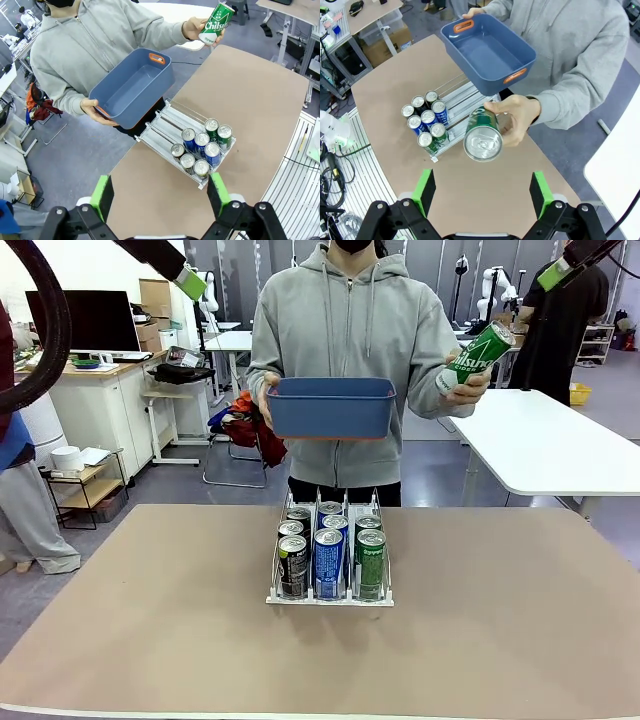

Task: Fill the beverage cans into the dispenser.
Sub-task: Pick up the Sprite handed by the human.

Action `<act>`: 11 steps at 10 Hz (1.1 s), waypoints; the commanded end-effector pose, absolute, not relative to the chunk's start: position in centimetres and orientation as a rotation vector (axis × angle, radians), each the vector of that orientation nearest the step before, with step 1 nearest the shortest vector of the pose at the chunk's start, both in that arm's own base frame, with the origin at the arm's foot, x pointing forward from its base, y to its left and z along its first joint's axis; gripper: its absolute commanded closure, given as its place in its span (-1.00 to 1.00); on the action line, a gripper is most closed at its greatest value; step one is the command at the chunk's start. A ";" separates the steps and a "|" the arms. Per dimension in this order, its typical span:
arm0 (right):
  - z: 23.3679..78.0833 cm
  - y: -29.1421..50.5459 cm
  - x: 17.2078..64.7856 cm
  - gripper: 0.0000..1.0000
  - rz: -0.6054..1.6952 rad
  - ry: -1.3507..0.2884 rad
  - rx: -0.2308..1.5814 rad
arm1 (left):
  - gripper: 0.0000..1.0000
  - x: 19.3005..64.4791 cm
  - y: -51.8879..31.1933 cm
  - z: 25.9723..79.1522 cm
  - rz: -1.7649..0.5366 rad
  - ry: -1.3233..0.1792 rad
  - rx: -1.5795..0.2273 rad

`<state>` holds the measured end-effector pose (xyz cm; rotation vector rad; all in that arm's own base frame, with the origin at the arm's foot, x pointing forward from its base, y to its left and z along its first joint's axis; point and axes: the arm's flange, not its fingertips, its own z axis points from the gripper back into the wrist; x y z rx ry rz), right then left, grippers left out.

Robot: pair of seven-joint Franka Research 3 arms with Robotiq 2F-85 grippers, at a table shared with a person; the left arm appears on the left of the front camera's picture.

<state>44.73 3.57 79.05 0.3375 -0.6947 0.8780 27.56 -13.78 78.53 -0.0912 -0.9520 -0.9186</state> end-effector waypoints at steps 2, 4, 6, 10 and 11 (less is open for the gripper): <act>77.3 5.0 45.1 -1.00 0.905 -0.652 0.397 | -1.00 27.7 -13.5 78.4 -0.933 -0.948 -0.107; 76.3 5.7 46.2 -1.00 0.925 -0.626 0.418 | -1.00 27.7 -13.5 78.4 -0.933 -0.948 -0.107; 75.5 5.9 46.9 -1.00 0.944 -0.578 0.429 | -1.00 27.7 -13.5 78.4 -0.933 -0.948 -0.107; 73.5 6.3 48.7 -1.00 0.940 -0.573 0.437 | -1.00 27.7 -13.5 78.4 -0.933 -0.948 -0.107; 73.2 6.4 49.0 -1.00 0.940 -0.571 0.445 | -1.00 27.7 -13.5 78.4 -0.933 -0.948 -0.107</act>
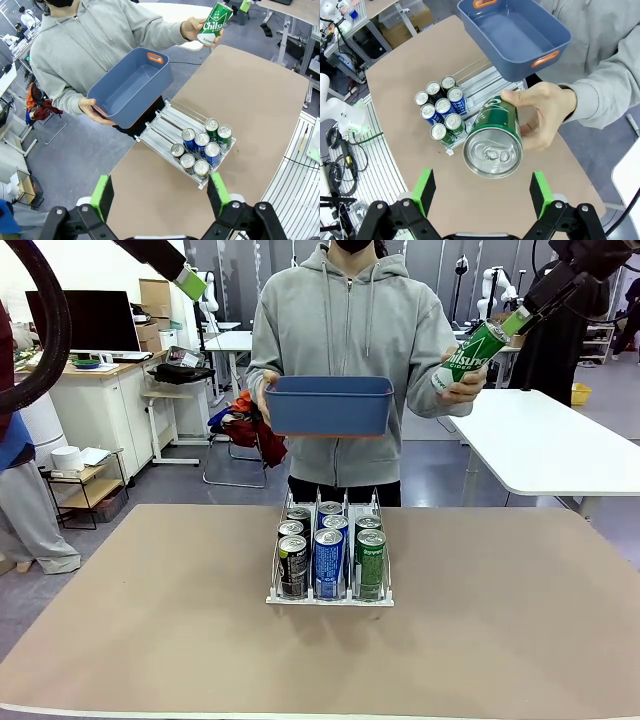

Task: Fill the beverage cans into the dispenser.
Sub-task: Pick up the Sprite handed by the human.

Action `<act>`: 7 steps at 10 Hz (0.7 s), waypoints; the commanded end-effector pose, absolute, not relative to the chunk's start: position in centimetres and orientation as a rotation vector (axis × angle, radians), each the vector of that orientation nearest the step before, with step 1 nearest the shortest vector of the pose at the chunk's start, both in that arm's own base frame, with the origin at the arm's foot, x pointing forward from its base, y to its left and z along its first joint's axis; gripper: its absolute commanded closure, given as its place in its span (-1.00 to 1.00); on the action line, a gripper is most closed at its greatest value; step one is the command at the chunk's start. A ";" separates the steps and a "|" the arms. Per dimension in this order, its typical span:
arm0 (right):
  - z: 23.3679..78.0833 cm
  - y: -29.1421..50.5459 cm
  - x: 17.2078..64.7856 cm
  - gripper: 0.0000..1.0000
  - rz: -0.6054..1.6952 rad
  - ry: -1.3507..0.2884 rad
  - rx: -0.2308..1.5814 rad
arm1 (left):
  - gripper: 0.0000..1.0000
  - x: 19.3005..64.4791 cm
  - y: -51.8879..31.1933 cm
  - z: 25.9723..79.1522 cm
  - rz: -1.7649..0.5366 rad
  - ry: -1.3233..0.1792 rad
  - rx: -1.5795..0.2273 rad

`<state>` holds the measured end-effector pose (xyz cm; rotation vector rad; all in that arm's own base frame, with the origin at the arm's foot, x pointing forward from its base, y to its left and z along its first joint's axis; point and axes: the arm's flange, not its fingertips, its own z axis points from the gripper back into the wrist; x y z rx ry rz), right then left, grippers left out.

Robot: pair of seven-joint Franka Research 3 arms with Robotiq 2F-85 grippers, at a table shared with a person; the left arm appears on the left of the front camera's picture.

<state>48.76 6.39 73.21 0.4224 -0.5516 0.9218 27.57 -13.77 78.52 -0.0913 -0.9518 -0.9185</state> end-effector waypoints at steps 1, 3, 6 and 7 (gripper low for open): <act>73.0 6.5 49.7 -1.00 0.949 -0.570 0.457 | -1.00 27.7 -13.5 78.4 -0.933 -0.948 -0.107; 72.4 7.0 50.4 -1.00 0.955 -0.588 0.450 | -1.00 27.7 -13.5 78.4 -0.933 -0.948 -0.107; 71.9 7.7 51.4 -1.00 0.973 -0.593 0.481 | -1.00 27.7 -13.5 78.4 -0.933 -0.948 -0.107; 71.7 8.0 51.7 -1.00 0.975 -0.595 0.481 | -1.00 27.7 -13.5 78.4 -0.933 -0.948 -0.107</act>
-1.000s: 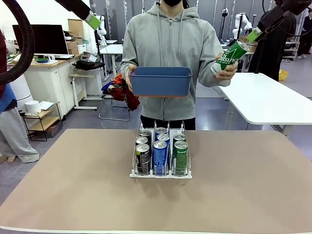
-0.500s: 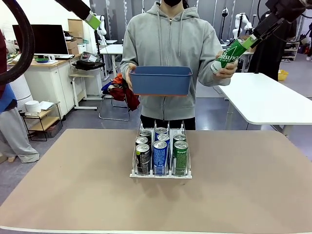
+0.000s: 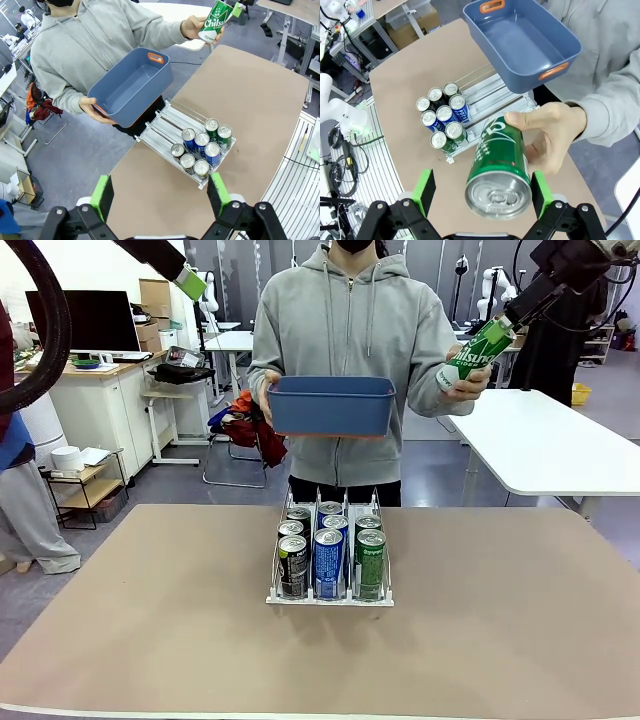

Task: Fill the beverage cans into the dispenser.
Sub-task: Pick up the Sprite handed by the human.

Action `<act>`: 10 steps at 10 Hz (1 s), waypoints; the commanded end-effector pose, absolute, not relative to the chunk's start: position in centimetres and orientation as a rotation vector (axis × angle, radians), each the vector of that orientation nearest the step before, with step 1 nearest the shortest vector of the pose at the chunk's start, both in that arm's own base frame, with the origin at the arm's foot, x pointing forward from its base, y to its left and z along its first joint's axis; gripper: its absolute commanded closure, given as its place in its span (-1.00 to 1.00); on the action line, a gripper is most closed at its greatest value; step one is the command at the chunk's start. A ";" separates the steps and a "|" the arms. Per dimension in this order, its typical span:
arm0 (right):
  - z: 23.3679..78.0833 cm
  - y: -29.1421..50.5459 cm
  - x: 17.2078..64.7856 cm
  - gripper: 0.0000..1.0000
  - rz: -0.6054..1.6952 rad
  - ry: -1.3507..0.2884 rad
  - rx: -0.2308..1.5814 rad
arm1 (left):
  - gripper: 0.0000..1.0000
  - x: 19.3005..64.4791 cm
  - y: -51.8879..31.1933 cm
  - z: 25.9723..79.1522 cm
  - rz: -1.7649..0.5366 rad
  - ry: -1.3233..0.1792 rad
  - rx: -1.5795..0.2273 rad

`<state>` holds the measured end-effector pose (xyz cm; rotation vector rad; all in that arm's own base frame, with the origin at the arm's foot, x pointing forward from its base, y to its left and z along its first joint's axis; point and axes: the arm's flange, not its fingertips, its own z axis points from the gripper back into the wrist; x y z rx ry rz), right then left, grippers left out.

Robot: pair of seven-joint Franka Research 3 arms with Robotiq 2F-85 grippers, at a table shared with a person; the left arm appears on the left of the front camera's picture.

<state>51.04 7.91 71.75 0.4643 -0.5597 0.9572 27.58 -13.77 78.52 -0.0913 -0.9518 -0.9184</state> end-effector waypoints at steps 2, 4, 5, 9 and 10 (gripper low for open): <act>71.3 8.4 52.0 -1.00 0.973 -0.587 0.493 | -1.00 27.7 -13.5 78.4 -0.933 -0.948 -0.107; 70.9 8.5 52.5 -1.00 0.966 -0.571 0.494 | -1.00 27.7 -13.5 78.4 -0.933 -0.948 -0.107; 70.9 8.5 52.6 -1.00 0.969 -0.568 0.494 | -1.00 27.7 -13.5 78.4 -0.933 -0.948 -0.107; 70.7 8.5 52.1 0.20 0.969 -0.518 0.458 | -1.00 27.7 -13.5 78.4 -0.933 -0.948 -0.107; 70.7 8.4 51.9 1.00 0.968 -0.506 0.465 | -1.00 27.7 -13.5 78.4 -0.933 -0.948 -0.107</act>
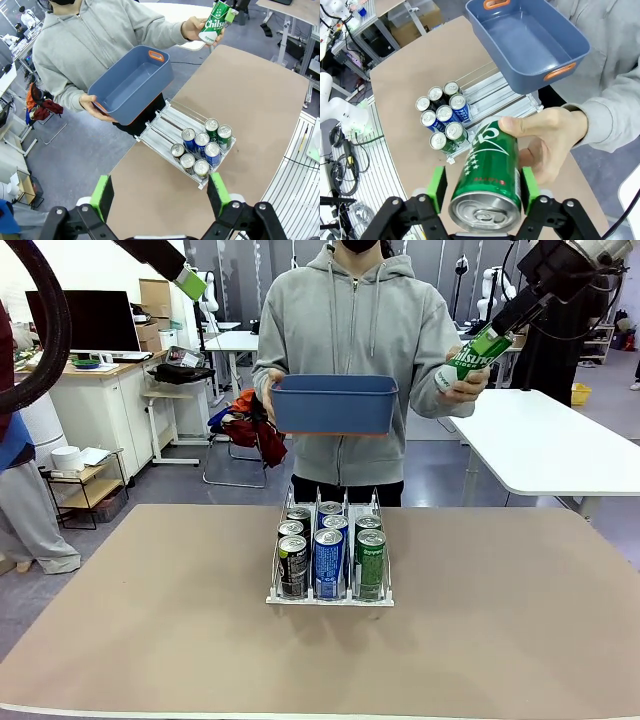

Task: Fill the beverage cans into the dispenser.
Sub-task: Pick up the Sprite handed by the human, then place the picked Sprite in the line of the Automatic Can Dispenser with the same cans.

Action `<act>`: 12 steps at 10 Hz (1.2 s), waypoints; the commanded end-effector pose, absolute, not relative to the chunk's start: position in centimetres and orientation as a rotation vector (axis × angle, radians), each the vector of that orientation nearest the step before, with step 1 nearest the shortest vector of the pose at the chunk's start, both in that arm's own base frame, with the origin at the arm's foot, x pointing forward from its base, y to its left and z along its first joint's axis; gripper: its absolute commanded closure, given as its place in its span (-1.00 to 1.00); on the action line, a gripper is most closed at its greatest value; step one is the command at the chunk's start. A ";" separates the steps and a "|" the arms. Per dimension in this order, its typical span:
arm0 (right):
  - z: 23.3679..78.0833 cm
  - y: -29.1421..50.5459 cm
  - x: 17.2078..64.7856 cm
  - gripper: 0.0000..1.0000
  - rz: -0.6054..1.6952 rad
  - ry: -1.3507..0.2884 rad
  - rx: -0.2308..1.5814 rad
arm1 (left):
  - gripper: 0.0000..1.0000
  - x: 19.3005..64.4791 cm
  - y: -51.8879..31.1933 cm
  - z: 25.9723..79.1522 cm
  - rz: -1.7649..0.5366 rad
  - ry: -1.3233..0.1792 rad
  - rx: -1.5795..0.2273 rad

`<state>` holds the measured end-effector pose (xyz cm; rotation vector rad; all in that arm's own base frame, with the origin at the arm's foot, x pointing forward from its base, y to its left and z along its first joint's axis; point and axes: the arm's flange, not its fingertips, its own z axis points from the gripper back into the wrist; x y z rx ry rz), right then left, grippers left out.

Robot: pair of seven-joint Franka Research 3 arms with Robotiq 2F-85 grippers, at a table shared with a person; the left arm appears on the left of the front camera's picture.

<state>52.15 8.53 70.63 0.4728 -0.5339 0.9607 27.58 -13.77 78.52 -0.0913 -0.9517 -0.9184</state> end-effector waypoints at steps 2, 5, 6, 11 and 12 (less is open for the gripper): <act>70.7 8.2 51.8 1.00 0.965 -0.510 0.469 | -1.00 27.7 -13.5 78.4 -0.933 -0.948 -0.107; 70.7 7.9 51.7 1.00 0.967 -0.514 0.472 | -1.00 27.7 -13.5 78.4 -0.933 -0.948 -0.107; 70.8 7.8 51.6 1.00 0.975 -0.517 0.484 | -1.00 27.7 -13.5 78.4 -0.933 -0.948 -0.107; 70.7 8.0 51.9 1.00 0.962 -0.524 0.476 | -1.00 27.7 -13.5 78.4 -0.933 -0.948 -0.107; 70.7 8.0 51.9 1.00 0.962 -0.524 0.476 | -1.00 27.7 -13.5 78.4 -0.933 -0.948 -0.107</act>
